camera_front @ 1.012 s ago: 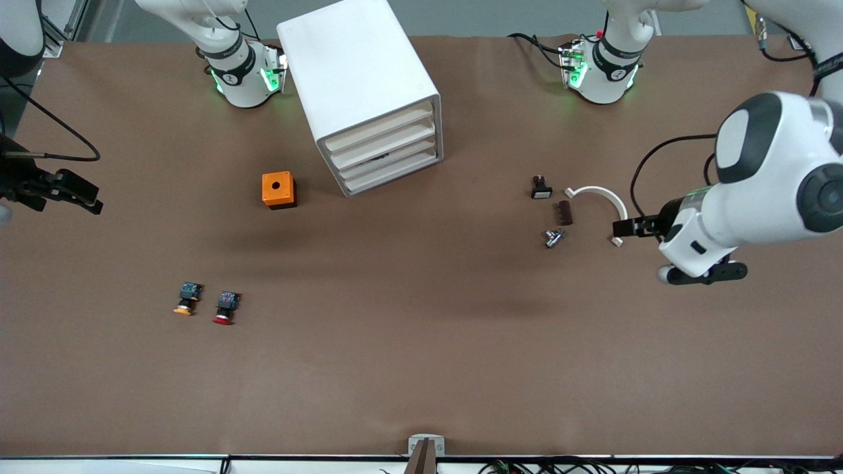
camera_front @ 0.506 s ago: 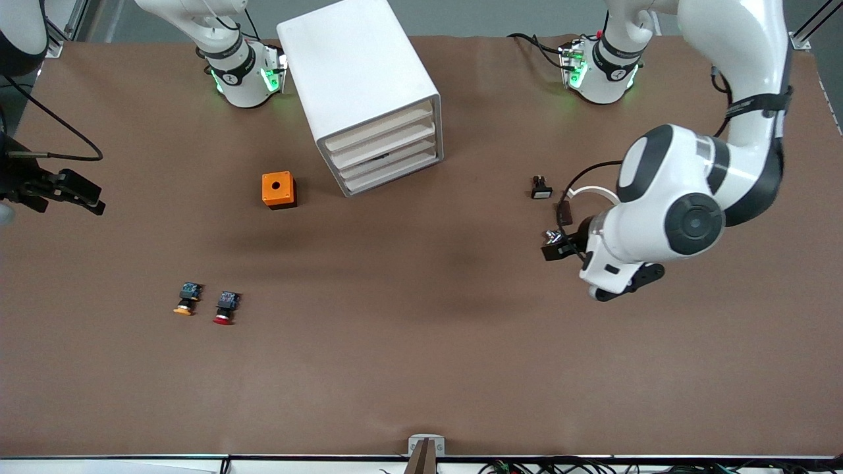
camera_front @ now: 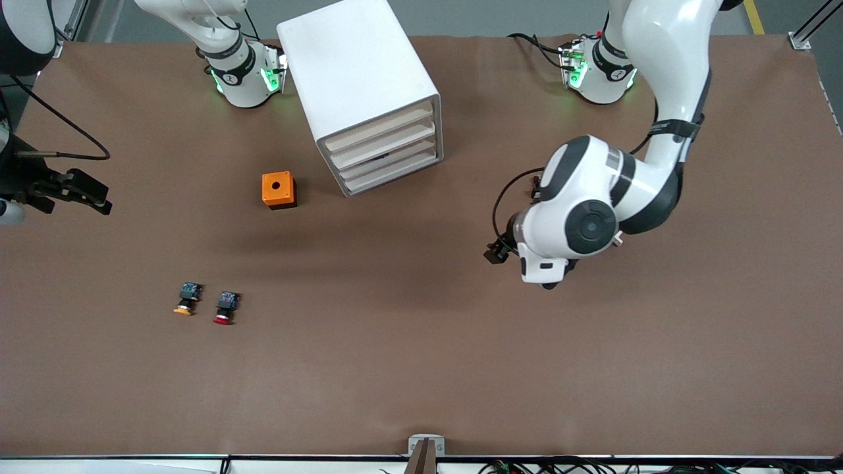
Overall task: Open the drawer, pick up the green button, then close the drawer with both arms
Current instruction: 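Move the left gripper toward the front of the white cabinet drawer, then grasp the drawer front with the left gripper and pull it open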
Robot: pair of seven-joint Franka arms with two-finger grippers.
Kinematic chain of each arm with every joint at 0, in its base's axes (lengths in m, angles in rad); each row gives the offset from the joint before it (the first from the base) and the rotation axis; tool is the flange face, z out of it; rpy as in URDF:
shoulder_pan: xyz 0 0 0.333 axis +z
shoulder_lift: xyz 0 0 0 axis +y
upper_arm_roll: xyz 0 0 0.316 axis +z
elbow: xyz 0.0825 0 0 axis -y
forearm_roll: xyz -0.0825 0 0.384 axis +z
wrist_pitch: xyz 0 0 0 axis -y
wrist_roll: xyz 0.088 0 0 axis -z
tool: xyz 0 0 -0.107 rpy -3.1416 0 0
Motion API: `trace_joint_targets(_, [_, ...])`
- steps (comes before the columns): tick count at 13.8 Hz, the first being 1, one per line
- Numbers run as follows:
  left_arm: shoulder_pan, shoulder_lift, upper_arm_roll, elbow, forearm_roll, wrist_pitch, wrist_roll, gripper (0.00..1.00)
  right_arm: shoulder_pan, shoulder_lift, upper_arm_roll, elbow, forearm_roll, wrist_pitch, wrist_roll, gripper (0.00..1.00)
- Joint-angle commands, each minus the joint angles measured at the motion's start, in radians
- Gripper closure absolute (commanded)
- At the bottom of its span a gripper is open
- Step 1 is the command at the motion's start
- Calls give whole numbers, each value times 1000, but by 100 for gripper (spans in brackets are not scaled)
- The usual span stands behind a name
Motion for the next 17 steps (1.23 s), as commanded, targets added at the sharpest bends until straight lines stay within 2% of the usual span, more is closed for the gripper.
trace_joint_targets(1, [-56, 26, 9, 22, -16, -1, -268, 0, 24, 7, 0, -4, 0, -3, -9, 0])
trace_joint_targets(2, [-62, 40, 9, 22, -17, -1, -367, 0, 33, 11, 0, -5, 0, -4, -3, 0])
trace_joint_targets(4, [-79, 45, 7, 22, -34, -3, -443, 0, 36, 20, 0, -5, 2, 1, 0, 0])
trace_joint_targets(7, [-71, 46, 7, 18, -176, -6, -457, 0, 53, 30, 0, -7, 3, 2, 3, 0])
trace_joint_targets(10, [-67, 77, 7, 18, -269, -7, -499, 0, 68, 49, 0, -7, 14, 8, 11, 0])
trace_joint_targets(17, [-88, 207, 6, 16, -523, -35, -789, 1, 76, 92, 0, -5, 87, 13, 118, 0])
